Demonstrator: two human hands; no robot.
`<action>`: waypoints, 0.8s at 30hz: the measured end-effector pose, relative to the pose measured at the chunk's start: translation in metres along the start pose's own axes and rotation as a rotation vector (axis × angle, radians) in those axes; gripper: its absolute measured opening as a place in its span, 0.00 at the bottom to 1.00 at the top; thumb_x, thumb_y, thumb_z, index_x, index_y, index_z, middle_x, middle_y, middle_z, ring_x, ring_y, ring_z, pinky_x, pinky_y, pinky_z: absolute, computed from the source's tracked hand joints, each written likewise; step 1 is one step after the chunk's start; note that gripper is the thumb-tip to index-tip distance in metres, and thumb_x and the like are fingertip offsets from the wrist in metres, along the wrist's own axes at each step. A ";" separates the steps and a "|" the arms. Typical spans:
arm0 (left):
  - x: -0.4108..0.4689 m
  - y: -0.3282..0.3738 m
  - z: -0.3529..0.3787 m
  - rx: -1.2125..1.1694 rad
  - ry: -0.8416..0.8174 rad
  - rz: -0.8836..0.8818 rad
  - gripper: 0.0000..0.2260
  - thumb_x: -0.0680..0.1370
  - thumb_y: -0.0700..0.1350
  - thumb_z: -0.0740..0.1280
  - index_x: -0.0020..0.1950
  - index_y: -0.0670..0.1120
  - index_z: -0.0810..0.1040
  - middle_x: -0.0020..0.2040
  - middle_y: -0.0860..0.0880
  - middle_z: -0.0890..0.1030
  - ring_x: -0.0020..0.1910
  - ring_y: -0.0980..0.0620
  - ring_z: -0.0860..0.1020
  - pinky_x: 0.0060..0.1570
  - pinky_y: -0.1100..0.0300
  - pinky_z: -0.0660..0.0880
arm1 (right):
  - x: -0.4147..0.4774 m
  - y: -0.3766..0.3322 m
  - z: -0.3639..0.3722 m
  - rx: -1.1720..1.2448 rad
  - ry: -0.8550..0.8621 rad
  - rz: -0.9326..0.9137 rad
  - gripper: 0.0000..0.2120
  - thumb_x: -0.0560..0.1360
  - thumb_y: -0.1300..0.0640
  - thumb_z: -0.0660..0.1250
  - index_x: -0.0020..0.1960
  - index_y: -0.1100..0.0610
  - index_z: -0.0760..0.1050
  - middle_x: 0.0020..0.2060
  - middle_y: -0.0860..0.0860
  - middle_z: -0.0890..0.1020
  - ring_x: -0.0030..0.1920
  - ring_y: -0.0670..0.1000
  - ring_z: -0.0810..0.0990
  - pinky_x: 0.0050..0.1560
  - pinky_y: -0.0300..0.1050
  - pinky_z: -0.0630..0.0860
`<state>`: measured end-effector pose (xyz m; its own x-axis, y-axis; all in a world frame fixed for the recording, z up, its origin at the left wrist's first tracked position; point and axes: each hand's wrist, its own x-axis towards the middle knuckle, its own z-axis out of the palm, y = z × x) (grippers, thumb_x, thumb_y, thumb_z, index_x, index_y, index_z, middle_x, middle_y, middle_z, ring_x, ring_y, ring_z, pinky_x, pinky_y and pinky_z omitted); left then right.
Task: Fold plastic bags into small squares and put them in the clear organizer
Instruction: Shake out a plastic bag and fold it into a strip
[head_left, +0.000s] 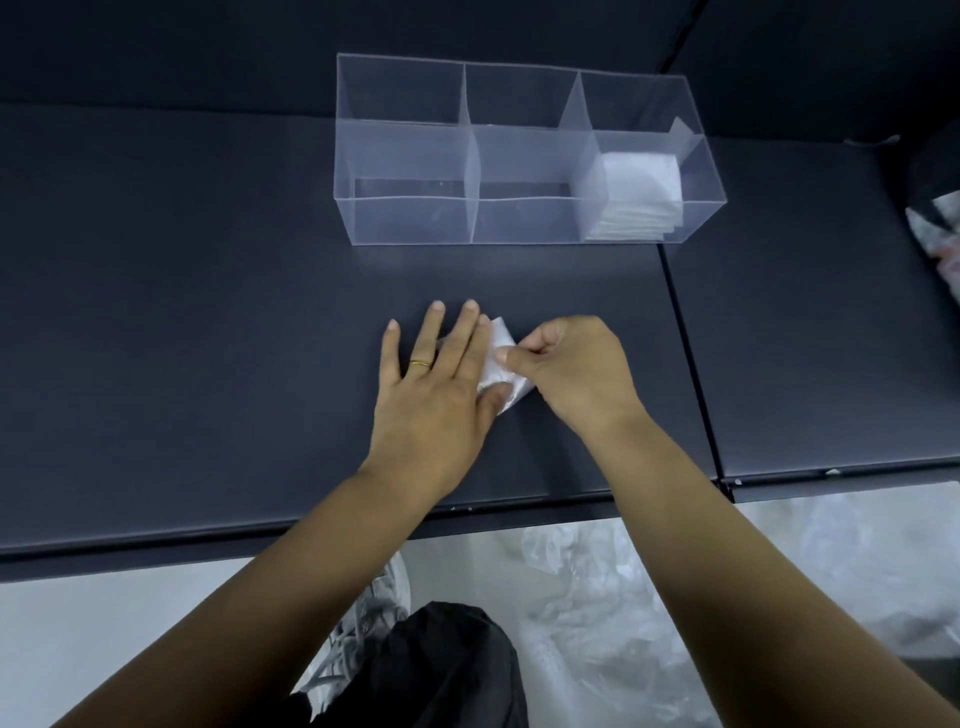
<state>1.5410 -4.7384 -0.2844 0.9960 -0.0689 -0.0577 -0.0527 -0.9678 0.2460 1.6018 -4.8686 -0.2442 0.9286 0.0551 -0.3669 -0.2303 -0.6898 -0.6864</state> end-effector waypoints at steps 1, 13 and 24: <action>0.000 -0.002 0.002 0.040 -0.024 -0.031 0.30 0.80 0.60 0.41 0.79 0.47 0.46 0.80 0.51 0.47 0.78 0.48 0.43 0.74 0.43 0.37 | -0.002 0.000 0.001 -0.008 0.007 -0.010 0.07 0.72 0.52 0.73 0.42 0.56 0.83 0.36 0.50 0.84 0.39 0.50 0.82 0.46 0.52 0.80; -0.007 0.003 0.005 0.109 -0.060 -0.191 0.41 0.74 0.68 0.30 0.77 0.41 0.38 0.79 0.44 0.41 0.77 0.47 0.39 0.73 0.41 0.38 | -0.013 0.012 0.002 -0.179 0.028 -0.017 0.10 0.72 0.49 0.73 0.41 0.55 0.80 0.47 0.47 0.76 0.42 0.44 0.76 0.41 0.37 0.73; -0.006 0.001 0.006 0.081 -0.063 -0.214 0.42 0.71 0.71 0.31 0.74 0.41 0.31 0.78 0.44 0.37 0.77 0.46 0.36 0.72 0.39 0.36 | -0.028 0.030 0.016 -0.259 0.361 -0.178 0.05 0.78 0.53 0.64 0.49 0.55 0.76 0.44 0.48 0.75 0.46 0.51 0.74 0.51 0.45 0.66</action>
<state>1.5341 -4.7409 -0.2898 0.9787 0.1272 -0.1613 0.1507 -0.9782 0.1429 1.5643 -4.8791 -0.2652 0.9993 -0.0344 0.0153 -0.0213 -0.8524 -0.5225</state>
